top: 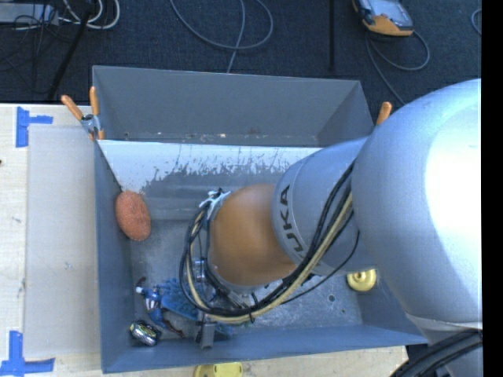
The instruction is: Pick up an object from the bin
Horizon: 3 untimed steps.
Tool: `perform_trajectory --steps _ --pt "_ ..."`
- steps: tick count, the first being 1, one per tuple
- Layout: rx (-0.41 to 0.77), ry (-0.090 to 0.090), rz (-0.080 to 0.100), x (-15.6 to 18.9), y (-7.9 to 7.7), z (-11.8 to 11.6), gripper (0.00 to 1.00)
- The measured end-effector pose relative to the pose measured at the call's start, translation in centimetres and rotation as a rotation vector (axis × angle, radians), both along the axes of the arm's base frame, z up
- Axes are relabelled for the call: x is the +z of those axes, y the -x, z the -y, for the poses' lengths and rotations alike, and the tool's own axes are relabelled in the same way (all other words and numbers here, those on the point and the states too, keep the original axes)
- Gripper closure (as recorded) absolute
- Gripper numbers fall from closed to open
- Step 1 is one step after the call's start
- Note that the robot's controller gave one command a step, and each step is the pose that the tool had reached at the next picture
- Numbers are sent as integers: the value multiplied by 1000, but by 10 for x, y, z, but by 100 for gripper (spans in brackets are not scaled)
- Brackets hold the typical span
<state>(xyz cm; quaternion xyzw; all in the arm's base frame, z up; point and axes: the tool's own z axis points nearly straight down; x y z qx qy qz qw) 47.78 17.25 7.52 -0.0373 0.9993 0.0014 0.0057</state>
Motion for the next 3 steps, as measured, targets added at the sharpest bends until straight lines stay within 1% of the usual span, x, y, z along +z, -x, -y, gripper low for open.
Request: perform_trajectory --steps 1,2,3 --pt "-55 -2 11 -4 0 -2 0" --pt "-123 1 -1 -4 0 -18 0" --pt "-83 2 -10 1 5 -18 100"
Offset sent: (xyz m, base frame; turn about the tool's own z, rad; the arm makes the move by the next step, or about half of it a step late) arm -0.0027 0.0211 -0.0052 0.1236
